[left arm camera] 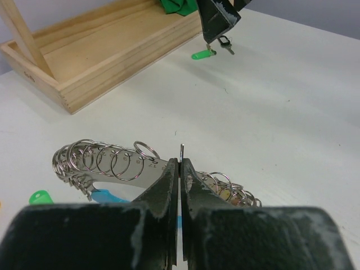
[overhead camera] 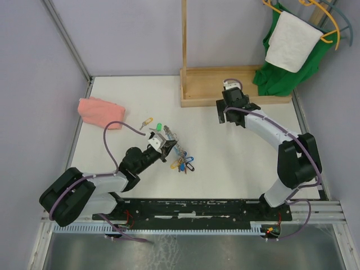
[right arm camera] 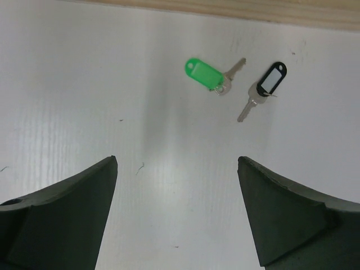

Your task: Put the keys on the keyring

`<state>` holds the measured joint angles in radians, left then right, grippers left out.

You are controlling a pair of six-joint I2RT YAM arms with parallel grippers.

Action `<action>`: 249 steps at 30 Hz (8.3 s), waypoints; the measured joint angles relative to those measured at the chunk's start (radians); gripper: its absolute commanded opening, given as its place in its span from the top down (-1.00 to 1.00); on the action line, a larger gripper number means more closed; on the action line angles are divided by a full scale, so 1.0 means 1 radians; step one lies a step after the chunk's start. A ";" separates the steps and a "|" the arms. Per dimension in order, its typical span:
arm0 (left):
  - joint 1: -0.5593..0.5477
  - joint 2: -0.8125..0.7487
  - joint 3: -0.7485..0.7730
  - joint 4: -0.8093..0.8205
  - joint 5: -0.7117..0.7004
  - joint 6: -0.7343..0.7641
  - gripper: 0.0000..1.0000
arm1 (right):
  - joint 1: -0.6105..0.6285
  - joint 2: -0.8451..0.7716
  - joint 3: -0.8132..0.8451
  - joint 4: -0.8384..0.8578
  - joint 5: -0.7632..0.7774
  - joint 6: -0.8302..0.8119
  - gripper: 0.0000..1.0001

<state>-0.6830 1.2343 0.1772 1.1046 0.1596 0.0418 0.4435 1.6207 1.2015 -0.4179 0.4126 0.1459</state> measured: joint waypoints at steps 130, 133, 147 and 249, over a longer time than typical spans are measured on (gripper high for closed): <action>0.034 -0.142 -0.004 -0.191 0.235 0.061 0.95 | 0.316 0.068 -0.142 -0.068 -0.208 0.191 0.51; 0.034 -0.140 -0.004 -0.191 0.235 0.061 0.95 | 0.316 0.077 -0.142 -0.069 -0.205 0.196 0.53; 0.034 -0.139 -0.004 -0.191 0.235 0.061 0.95 | 0.322 0.105 -0.142 -0.077 -0.196 0.207 0.60; 0.113 -0.146 0.051 -0.236 0.715 0.385 0.95 | 0.483 -0.443 -0.412 0.253 -0.800 -0.891 0.99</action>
<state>-0.5705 1.0882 0.2279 0.8688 0.8749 0.4263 0.9264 1.1782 0.7895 -0.1650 -0.3870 -0.7452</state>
